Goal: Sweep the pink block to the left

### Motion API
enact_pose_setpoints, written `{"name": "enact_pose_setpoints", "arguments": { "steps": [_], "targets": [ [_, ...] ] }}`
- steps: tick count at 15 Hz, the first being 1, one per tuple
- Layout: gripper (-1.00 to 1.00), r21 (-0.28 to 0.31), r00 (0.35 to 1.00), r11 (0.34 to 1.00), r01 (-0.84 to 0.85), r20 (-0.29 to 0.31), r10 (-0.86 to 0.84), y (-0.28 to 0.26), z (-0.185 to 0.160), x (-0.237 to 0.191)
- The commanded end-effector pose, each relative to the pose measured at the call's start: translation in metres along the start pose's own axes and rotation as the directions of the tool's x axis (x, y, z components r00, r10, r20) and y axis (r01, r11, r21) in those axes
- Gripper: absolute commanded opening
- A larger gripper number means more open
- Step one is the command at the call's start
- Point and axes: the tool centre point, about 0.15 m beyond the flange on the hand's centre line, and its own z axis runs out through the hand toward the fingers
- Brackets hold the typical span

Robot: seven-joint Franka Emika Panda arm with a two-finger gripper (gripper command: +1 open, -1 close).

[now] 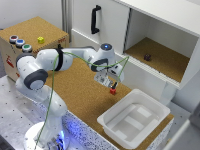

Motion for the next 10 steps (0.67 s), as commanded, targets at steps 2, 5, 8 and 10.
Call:
{"name": "enact_pose_setpoints", "arguments": {
  "steps": [2,5,8,10],
  "targets": [
    [-1.0,-0.008,0.992,1.0,0.026,0.126,-0.024,0.008,0.055,0.033],
    [-1.0,0.016,0.988,1.0,0.005,0.153,-0.007,0.007,0.077,0.036],
    [-1.0,0.063,0.989,0.998,0.005,0.145,-0.014,0.006,0.094,0.033],
    [-1.0,0.105,0.99,0.994,0.012,0.137,-0.027,0.006,0.101,0.029]
  ]
}}
